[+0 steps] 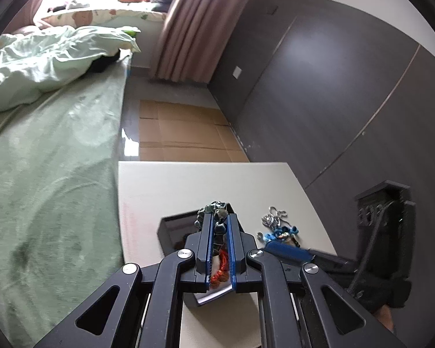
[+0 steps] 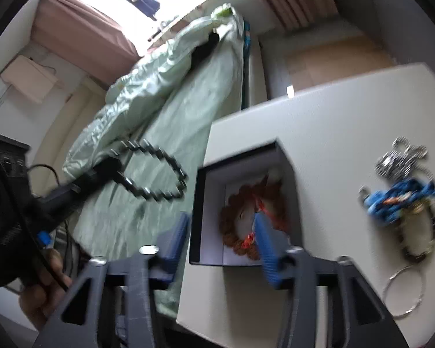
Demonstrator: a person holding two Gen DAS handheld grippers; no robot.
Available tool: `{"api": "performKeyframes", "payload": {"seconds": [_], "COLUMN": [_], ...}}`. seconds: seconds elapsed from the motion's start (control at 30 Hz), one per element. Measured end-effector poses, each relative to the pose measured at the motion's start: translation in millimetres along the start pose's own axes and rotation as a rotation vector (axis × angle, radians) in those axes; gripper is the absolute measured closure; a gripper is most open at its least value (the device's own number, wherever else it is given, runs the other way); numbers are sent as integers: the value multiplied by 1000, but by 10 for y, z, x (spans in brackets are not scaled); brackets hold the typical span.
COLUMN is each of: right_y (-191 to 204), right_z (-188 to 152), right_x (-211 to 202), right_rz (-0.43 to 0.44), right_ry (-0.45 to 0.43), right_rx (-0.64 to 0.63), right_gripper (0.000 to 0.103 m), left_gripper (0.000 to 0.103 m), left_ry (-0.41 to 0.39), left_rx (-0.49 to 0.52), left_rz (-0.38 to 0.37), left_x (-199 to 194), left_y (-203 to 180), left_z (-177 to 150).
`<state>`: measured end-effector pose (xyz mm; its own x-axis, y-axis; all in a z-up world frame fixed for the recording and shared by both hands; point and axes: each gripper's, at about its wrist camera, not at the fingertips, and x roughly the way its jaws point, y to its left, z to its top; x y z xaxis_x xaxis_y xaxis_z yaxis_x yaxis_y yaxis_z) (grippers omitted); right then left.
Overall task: Organize jewelry
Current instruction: 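Carry both bracelets over the black box and open both grippers to drop them, then reach the left gripper to the pile and grasp the blue knotted cord bracelet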
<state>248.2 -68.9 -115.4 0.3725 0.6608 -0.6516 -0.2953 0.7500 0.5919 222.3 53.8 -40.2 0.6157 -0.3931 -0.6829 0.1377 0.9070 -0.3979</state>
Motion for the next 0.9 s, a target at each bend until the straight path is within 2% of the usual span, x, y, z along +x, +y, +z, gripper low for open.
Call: {"api": "performKeyframes", "payload": {"seconds": [0.27,0.33,0.4,0.43,0.53,0.57,0.6,0.63,0.67,0.7,0.9], "right_y": [-255,-313,-401,-440,-526,-548,-572,-597,-626,-666,-892], "right_z": [-9,-10,-22,-24,-34,-38,-43,-44,-52,-59,-95], "right_x": [-393,-455,-532,-561,-665,-700,-741,-776,-822,-881,-1100], "right_rz": [-42,-50,-60,-68,-82,-88,-94,-100,-105,-111,-155], "right_ry": [-46,-50,-53,-53,-55,-57,-59,-61,-64,-69,-85], "right_rx": [22,32,43,49,57,55,53,52,52,53,81], "right_gripper": [44,44,44,44,44,44,44,44,44,44,44], "left_gripper": [94,94,93,93,93,88,74,64,47,42,42], "left_ry": [61,88,130,151,180,174,165,156,139,121,109], "left_rx": [31,30,28,14,-45,-40,-30,-25,-21,-16,34], "left_rz": [-68,-25,150,180,132,135,140,140,133,126,91], "left_x": [189,273,399,452,490,472,450,430,397,362,377], "left_y": [-195,-195,-123,-73,30,29,19,5,-12,-33,-255], "left_z": [-70,-77,-98,-100,-96,-91,-90,-92,-87,-81,-60]}}
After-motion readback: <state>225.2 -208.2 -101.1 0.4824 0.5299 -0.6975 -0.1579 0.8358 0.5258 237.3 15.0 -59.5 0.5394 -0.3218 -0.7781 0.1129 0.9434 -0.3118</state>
